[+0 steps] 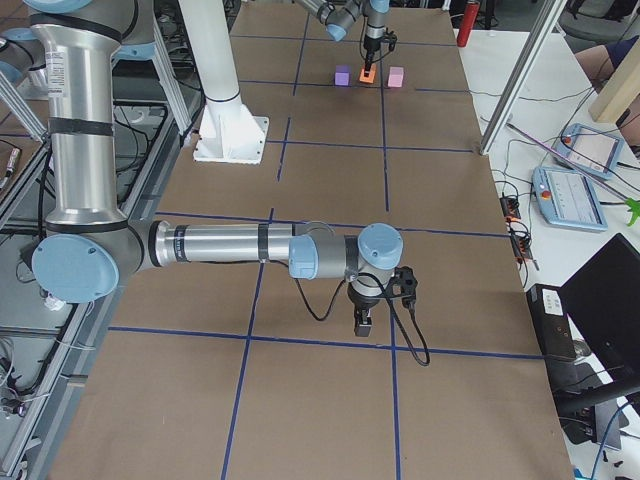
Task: Arrange blocks in a line
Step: 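Lower the orange cube between the pink and purple cubes and release it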
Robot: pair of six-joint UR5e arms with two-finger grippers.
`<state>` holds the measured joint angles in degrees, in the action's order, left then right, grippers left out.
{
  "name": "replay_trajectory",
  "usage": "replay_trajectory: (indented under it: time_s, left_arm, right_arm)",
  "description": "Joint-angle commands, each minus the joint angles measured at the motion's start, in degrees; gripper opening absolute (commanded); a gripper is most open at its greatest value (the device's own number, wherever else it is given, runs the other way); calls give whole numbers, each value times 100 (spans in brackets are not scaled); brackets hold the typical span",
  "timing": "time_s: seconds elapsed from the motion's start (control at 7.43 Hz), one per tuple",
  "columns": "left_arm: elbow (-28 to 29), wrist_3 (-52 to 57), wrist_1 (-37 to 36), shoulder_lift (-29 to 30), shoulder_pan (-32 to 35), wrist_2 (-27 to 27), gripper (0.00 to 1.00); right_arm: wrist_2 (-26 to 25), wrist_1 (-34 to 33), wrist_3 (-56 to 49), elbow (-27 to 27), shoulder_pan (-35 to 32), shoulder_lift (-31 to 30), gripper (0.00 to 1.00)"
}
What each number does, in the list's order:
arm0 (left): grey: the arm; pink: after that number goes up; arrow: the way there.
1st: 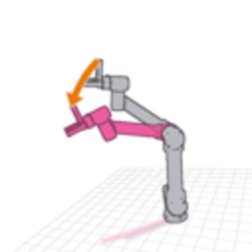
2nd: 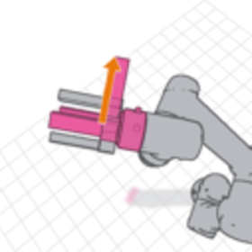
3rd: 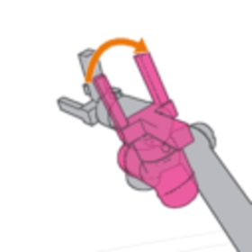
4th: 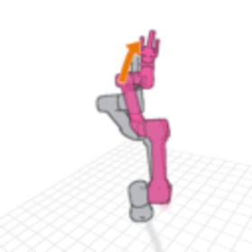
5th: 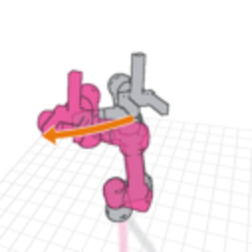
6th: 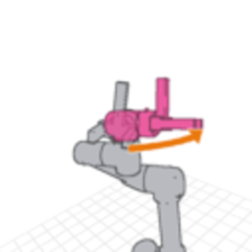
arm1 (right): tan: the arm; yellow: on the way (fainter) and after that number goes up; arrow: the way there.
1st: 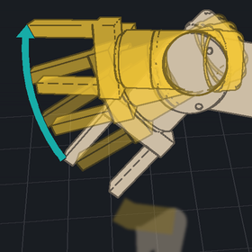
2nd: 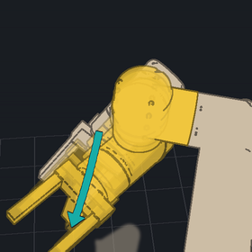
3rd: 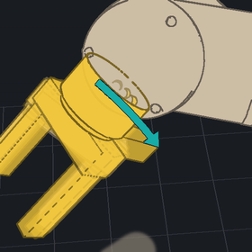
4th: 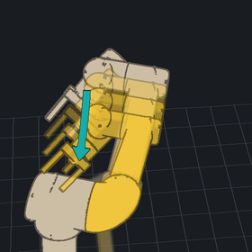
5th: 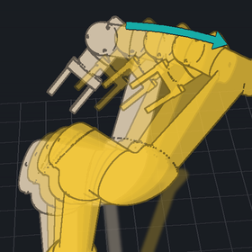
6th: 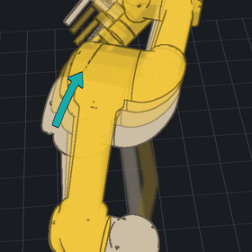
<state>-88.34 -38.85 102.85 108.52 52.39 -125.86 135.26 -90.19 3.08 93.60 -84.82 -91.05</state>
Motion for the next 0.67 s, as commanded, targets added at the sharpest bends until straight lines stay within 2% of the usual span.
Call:
replay_trajectory:
  time_s: [0.0,0.54]
  left_arm:
    - [79,0,16,64,8,-18,27]
    - [247,-9,173,73,8,-53,29]
  right_arm:
    - [0,-8,0,0,0,0,100]
    - [9,-8,0,0,0,0,100]
